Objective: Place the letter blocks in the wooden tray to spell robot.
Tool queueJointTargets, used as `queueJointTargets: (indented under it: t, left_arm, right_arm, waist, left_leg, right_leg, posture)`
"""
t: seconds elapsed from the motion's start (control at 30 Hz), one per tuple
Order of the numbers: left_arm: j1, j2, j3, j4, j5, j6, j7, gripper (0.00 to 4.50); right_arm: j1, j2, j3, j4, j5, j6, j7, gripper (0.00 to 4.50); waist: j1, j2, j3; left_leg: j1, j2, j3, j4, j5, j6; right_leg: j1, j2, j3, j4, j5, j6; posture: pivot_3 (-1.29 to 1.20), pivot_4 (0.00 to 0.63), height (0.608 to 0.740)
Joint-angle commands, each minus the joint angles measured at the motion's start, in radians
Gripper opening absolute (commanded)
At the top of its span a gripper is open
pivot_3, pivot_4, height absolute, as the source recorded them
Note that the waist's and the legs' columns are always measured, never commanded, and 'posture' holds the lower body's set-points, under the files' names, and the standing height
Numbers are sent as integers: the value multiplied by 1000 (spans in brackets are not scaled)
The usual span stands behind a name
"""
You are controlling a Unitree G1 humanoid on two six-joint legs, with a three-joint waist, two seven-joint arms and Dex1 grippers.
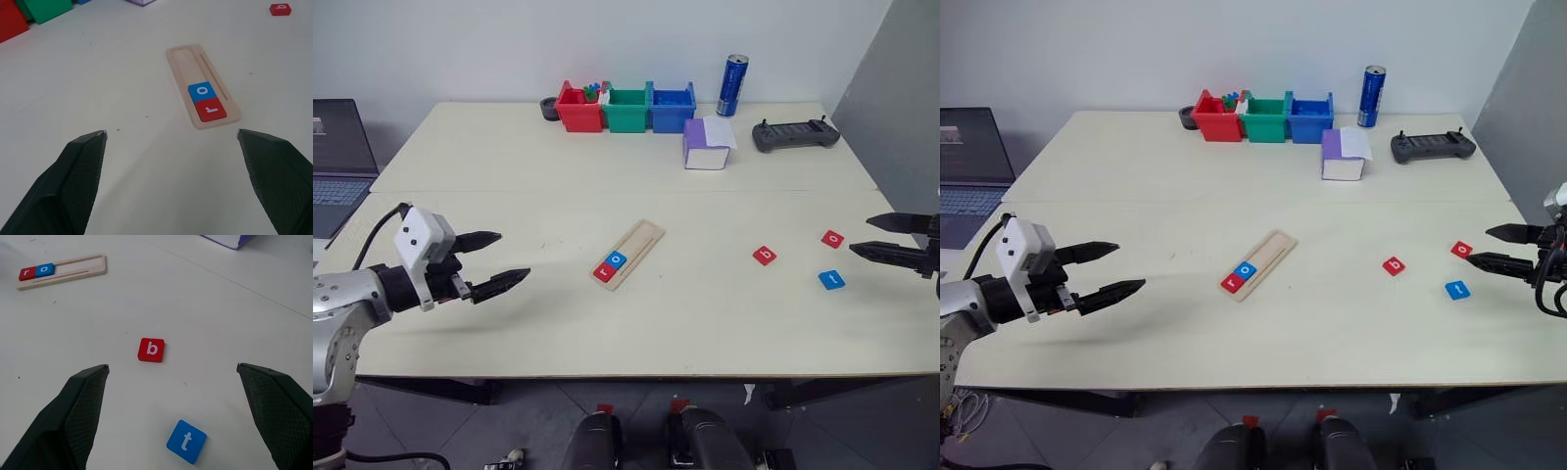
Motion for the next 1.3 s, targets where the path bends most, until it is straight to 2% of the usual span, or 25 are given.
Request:
queueJointTargets:
  t: [0.03,0.23,0.37,0.47,0.6,0.7,0.8,0.87,0.97,1.13,1.3]
  left_arm:
    - [-16,4,12,-12,-16,-15,-8,4500]
    - [-16,13,20,-17,-27,0,-12,4500]
    - [-84,39,27,-38,-57,44,2,4500]
    - [-74,63,0,-40,-36,45,-27,4500]
    - [-55,47,-34,-36,-19,29,-26,4500]
    - [-88,-1,-81,-54,-21,28,7,4500]
    - [-210,-111,-196,-11,71,-53,94,4500]
    - [-314,-190,-283,40,130,-34,159,4500]
    - [-390,-279,-356,119,175,-55,184,4500]
    - [-363,-331,-421,197,240,-86,202,4500]
    - [-363,-368,-450,196,252,-50,215,4500]
  right_arm:
    - [1,-13,-44,-30,24,2,-10,4453]
    - [2,-17,-36,-33,35,1,-12,4453]
    - [-10,-8,-21,-41,37,3,-12,4453]
    - [-20,0,-17,-48,40,4,-16,4453]
    - [-26,10,-5,-49,35,-2,-20,4453]
    - [-43,20,7,-57,35,1,-21,4453]
    - [-69,33,25,-51,29,-1,-16,4453]
    - [-89,42,43,-36,19,-9,-14,4453]
    - [-112,51,61,-30,14,-13,-9,4453]
    - [-90,57,60,-96,46,12,4,4453]
    - [-46,87,70,-224,87,65,-19,4453]
  waist:
    - [0,0,0]
    - [0,0,0]
    - [1,0,0]
    - [0,0,0]
    - [-2,0,0]
    - [0,0,0]
    - [4,0,0]
    - [10,-1,0]
    - [13,-1,0]
    - [-4,-1,0]
    - [0,-1,0]
  left_leg:
    - [0,0,0,0,0,0]
    - [0,0,0,0,0,0]
    - [0,0,0,0,0,0]
    - [0,0,0,0,0,0]
    - [1,0,1,0,0,0]
    - [1,0,1,1,0,0]
    - [0,0,1,1,0,0]
    - [0,0,0,2,0,0]
    - [-1,-1,1,2,0,0]
    - [-1,-1,3,1,2,-2]
    - [-1,0,1,1,0,0]
  right_leg:
    - [0,0,0,0,0,0]
    - [0,0,0,0,0,0]
    - [0,0,0,0,0,0]
    - [0,0,0,0,0,0]
    - [0,0,1,0,0,0]
    - [0,0,1,0,0,1]
    - [0,0,1,0,1,2]
    - [1,0,1,0,2,3]
    - [1,1,2,-1,3,5]
    - [0,1,4,-1,3,5]
    - [0,2,2,0,3,5]
  posture:
    - [0,150,740]
    - [0,150,740]
    - [0,150,740]
    - [0,150,740]
    - [0,150,740]
    - [0,150,740]
    - [0,150,740]
    - [0,150,740]
    - [0,150,740]
    - [0,150,740]
    - [0,150,740]
